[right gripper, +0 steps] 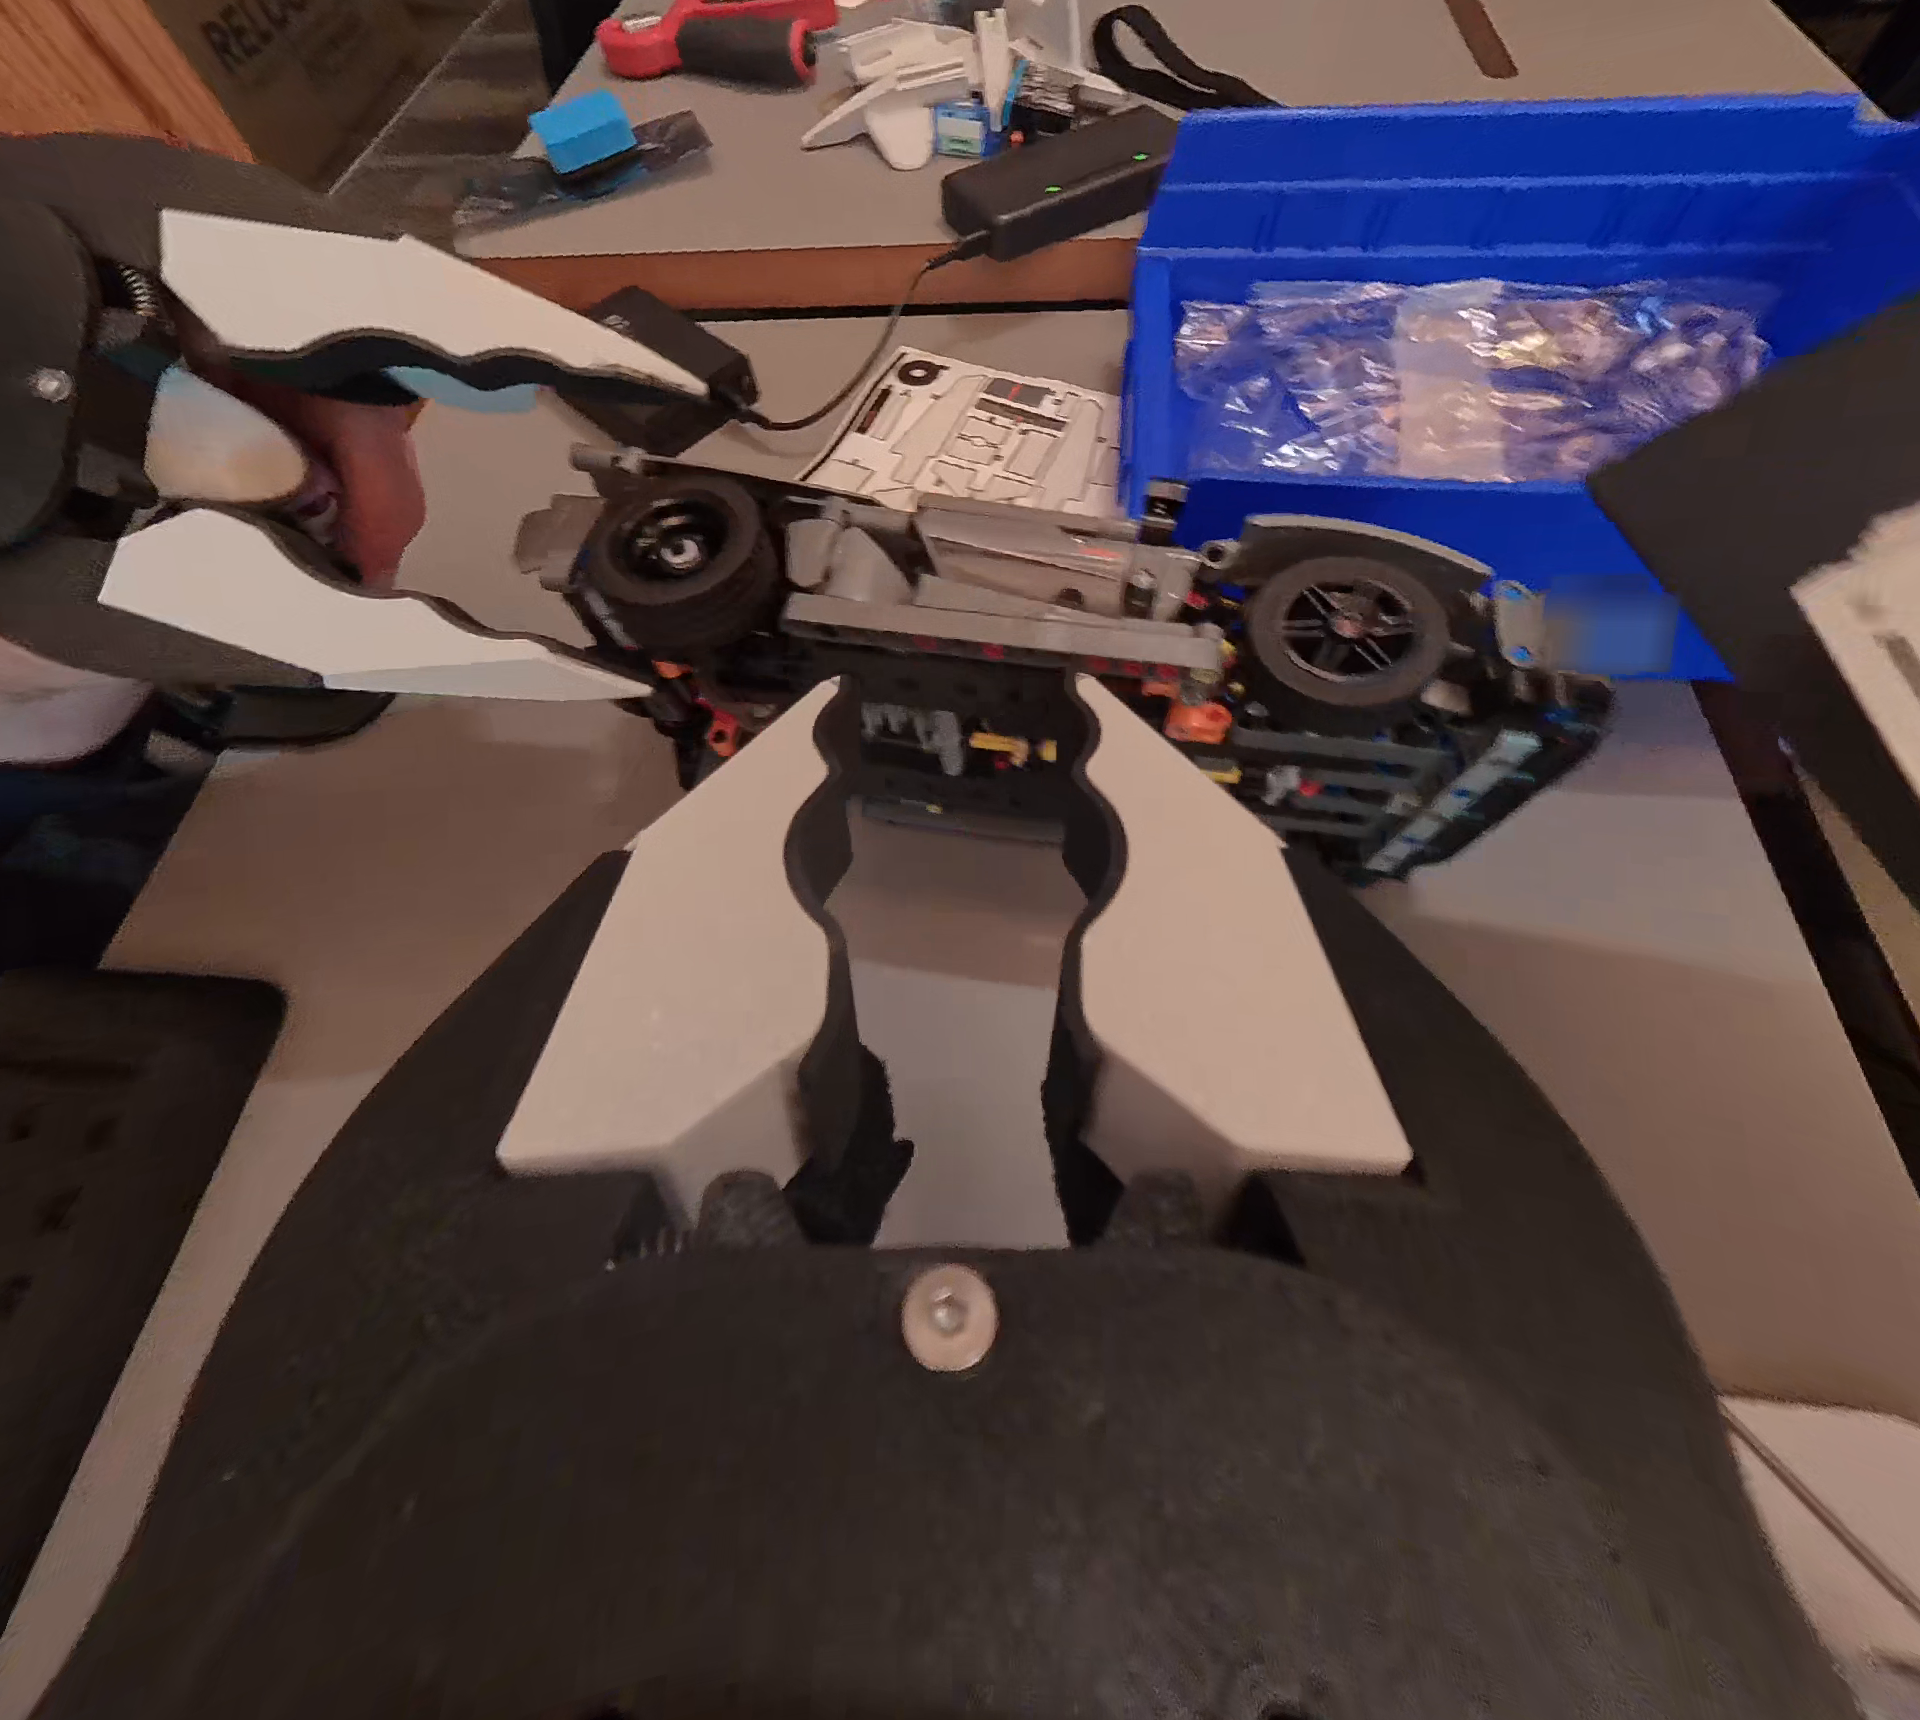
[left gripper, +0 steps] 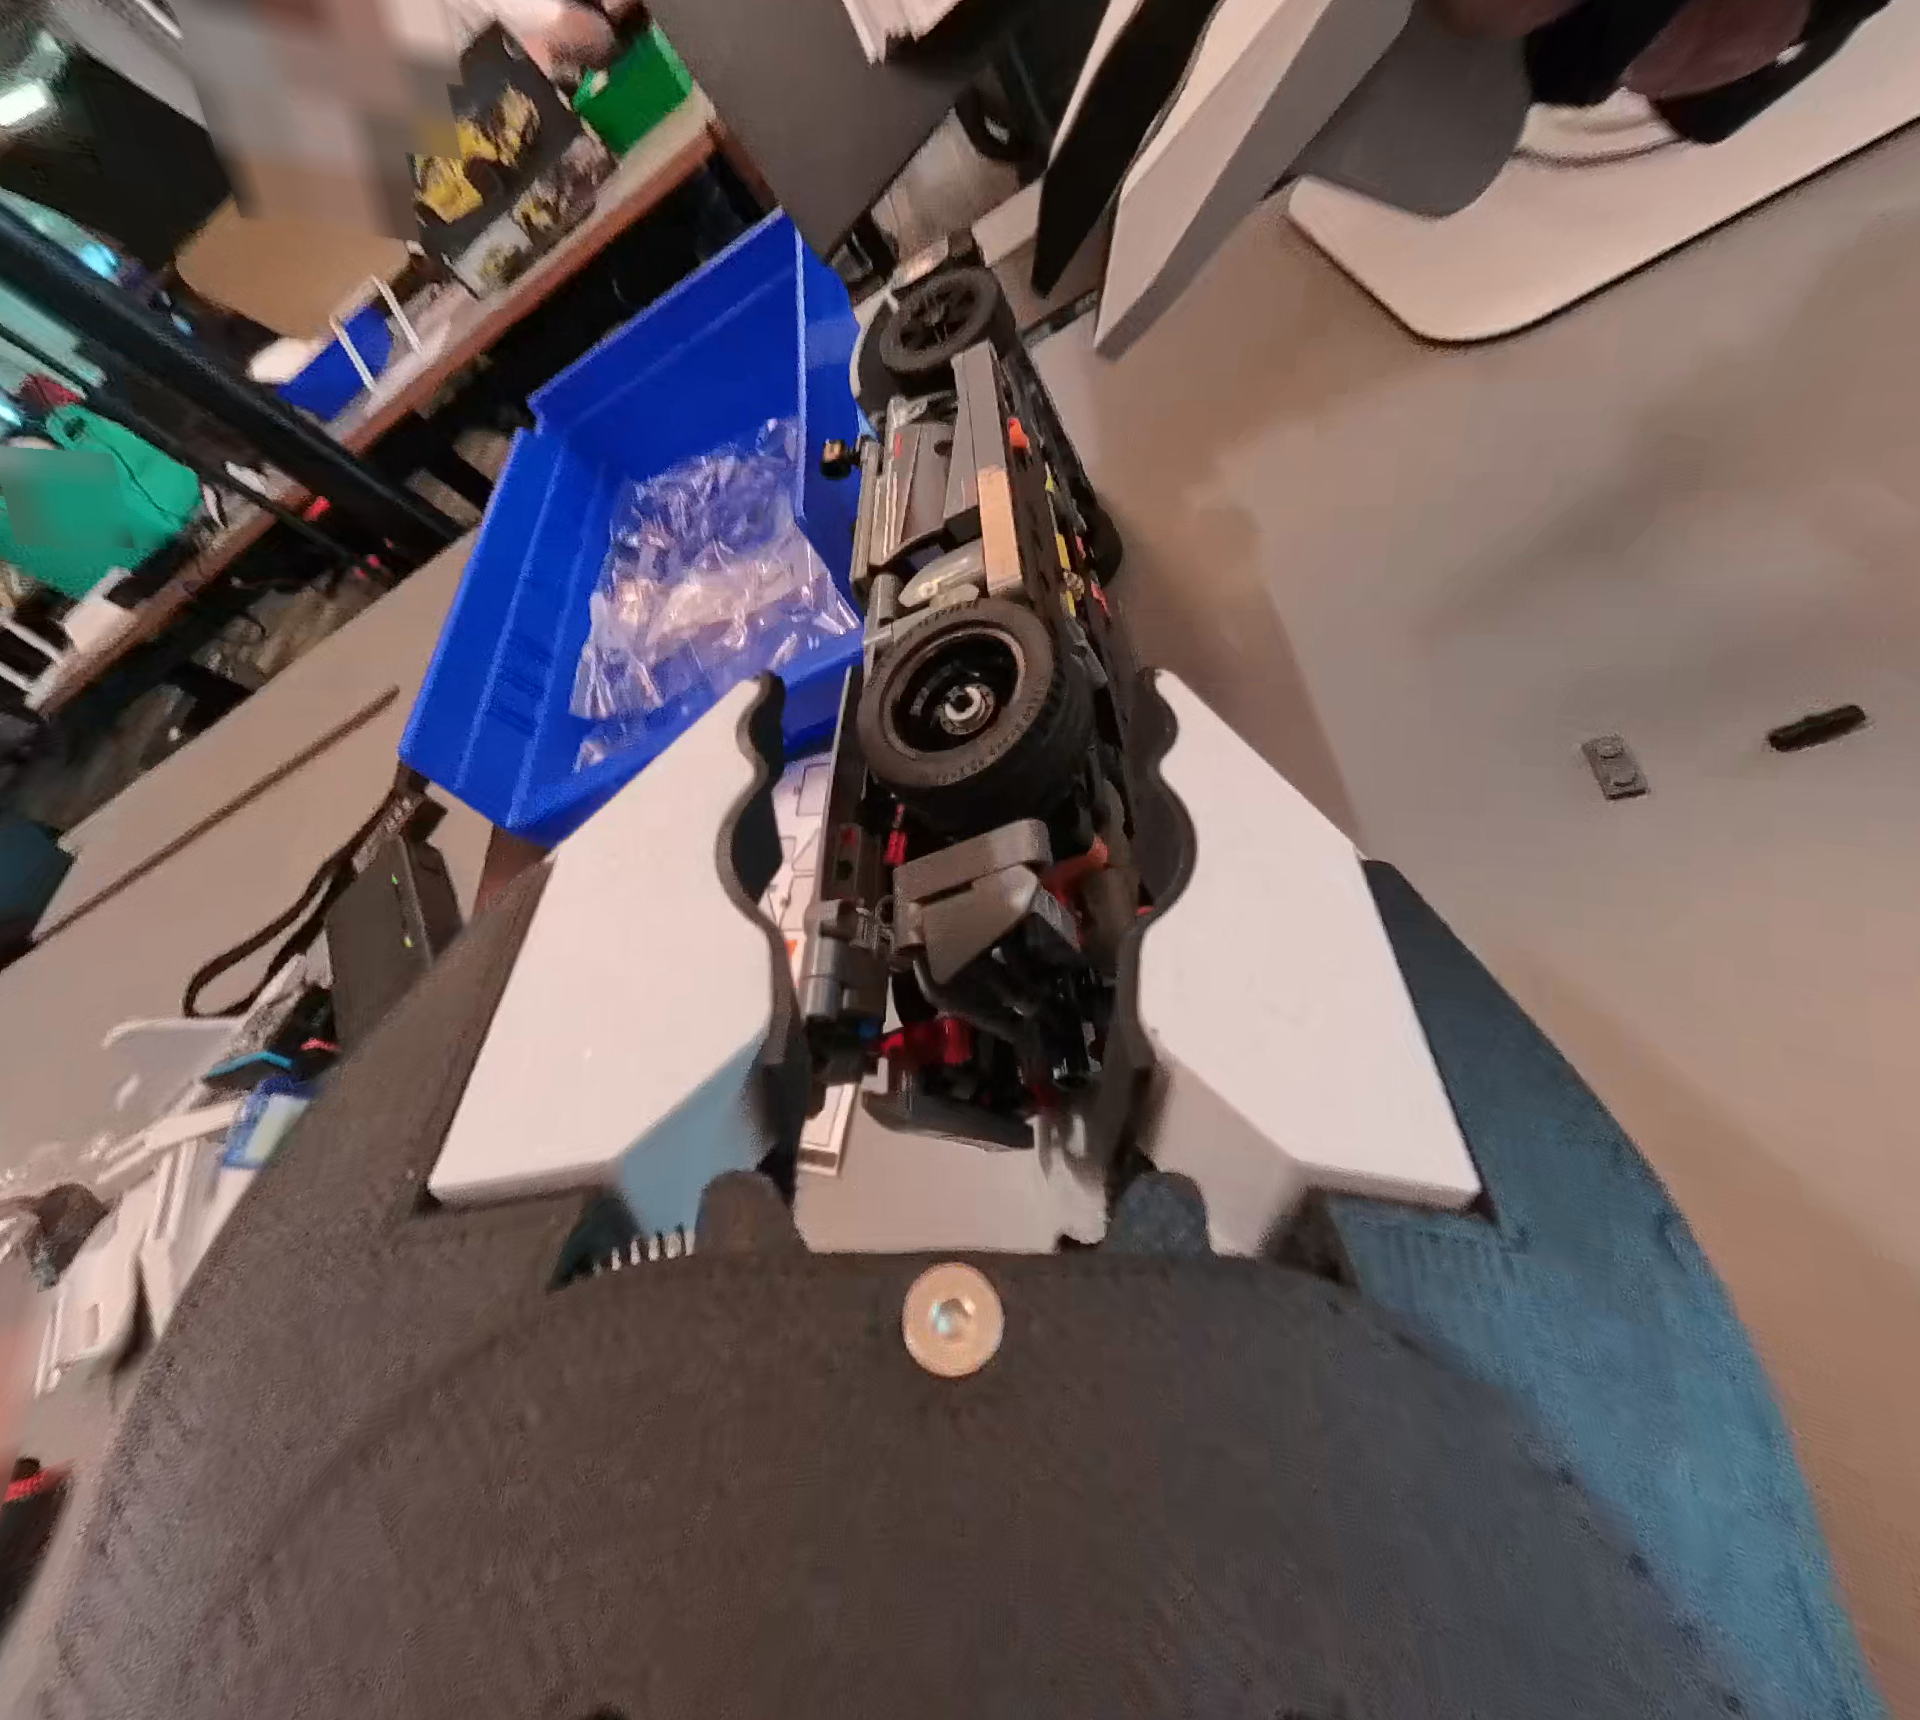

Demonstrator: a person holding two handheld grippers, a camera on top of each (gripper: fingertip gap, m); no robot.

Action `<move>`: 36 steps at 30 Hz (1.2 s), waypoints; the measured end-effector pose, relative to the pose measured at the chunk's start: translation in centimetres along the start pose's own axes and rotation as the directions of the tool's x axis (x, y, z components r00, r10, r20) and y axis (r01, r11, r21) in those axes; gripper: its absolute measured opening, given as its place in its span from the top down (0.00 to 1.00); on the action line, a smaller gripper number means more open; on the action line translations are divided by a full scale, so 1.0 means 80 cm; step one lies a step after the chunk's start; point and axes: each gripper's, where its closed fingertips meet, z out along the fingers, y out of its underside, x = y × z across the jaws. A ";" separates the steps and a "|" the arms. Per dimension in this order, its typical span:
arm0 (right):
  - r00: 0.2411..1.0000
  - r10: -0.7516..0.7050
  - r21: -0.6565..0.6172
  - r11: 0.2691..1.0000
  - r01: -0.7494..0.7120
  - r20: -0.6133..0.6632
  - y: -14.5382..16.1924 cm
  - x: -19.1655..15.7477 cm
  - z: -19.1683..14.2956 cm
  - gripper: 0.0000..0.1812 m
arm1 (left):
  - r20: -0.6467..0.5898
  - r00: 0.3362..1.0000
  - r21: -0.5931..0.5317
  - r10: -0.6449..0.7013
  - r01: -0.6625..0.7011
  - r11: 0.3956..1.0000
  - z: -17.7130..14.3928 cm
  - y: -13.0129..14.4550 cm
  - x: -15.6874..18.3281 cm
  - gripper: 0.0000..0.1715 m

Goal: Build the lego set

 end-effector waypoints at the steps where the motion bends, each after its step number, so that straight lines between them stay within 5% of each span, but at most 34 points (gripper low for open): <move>1: 1.000 0.020 0.004 1.000 -0.020 -0.002 0.003 0.006 -0.002 0.80 | 0.009 1.000 -0.019 -0.011 0.011 1.000 0.004 0.003 -0.001 0.63; 7: 0.998 0.050 -0.054 0.997 -0.051 -0.028 0.031 0.026 0.001 0.77 | 0.033 0.999 -0.061 0.021 -0.019 0.998 0.015 0.011 0.003 0.74; 14: 0.995 0.072 -0.084 0.993 -0.077 -0.067 0.047 0.043 -0.002 0.77 | 0.012 0.999 -0.042 0.037 -0.037 0.998 0.014 0.011 0.004 0.74; 36: 0.996 0.072 -0.132 0.989 -0.065 0.044 0.056 0.018 0.006 0.78 | -0.039 0.989 -0.042 0.141 -0.143 0.989 -0.012 0.025 0.002 0.85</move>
